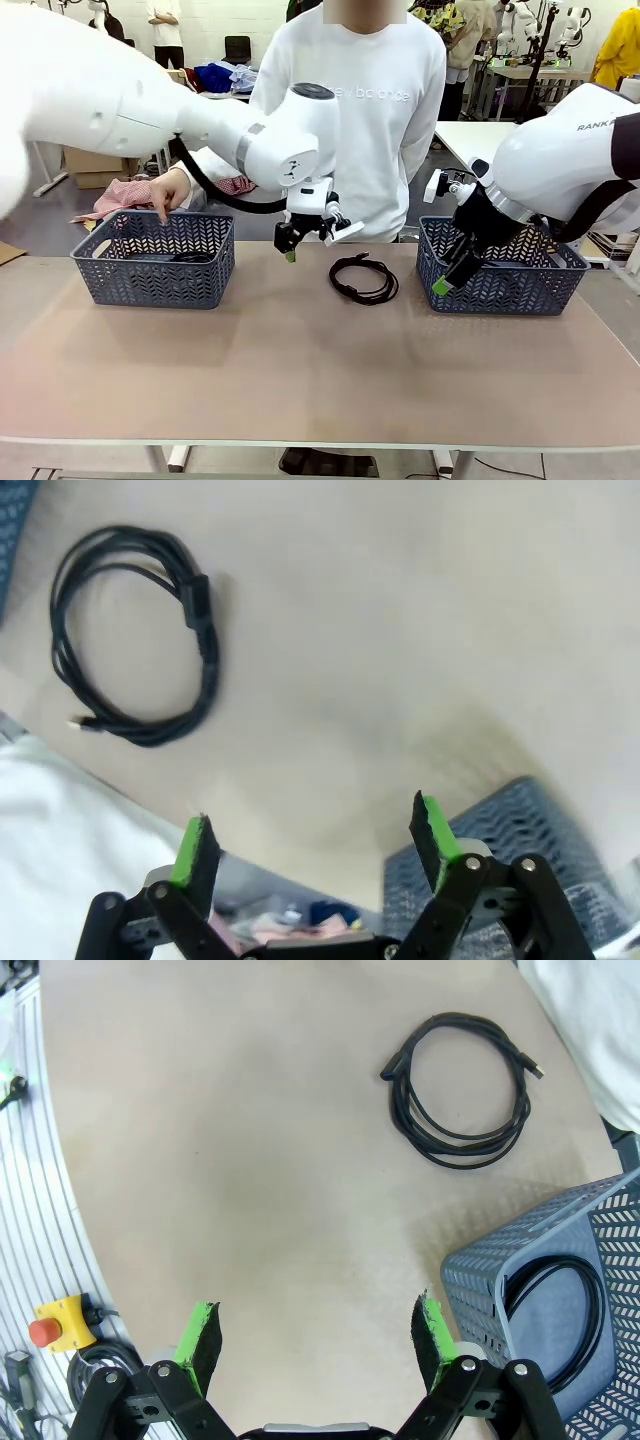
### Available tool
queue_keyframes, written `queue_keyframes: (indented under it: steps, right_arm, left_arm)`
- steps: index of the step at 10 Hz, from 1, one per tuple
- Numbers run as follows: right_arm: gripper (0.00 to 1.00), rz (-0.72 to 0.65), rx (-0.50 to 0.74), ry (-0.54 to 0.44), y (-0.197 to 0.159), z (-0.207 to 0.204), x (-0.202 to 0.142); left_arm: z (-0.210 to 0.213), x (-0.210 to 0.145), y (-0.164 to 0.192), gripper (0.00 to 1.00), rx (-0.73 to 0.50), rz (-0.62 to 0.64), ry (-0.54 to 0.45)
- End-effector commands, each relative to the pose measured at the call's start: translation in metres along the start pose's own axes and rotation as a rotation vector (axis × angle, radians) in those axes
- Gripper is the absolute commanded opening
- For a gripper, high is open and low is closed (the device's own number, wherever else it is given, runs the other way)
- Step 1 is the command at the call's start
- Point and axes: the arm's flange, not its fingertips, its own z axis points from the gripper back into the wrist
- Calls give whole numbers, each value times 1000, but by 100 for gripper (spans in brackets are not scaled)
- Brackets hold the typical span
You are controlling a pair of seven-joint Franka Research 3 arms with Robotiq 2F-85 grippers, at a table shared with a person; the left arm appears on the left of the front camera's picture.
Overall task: Organize the cables according to human instructions.
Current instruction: Pick up a bundle of cables and place it in the basket indicated by the human.
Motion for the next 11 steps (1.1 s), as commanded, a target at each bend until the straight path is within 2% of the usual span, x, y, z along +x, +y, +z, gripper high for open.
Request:
queue_keyframes:
  steps: [1,4,11]
  right_arm:
    - [100,-4,-3,-2,0,1,0]
    - [100,-4,-3,-2,0,1,0]
    - [100,-4,-3,-2,0,1,0]
  left_arm:
    - [-9,-4,29,100,-5,-157,-12]
    - [-26,3,56,100,-4,-308,-71]
    - [-66,4,55,100,-28,-374,-133]
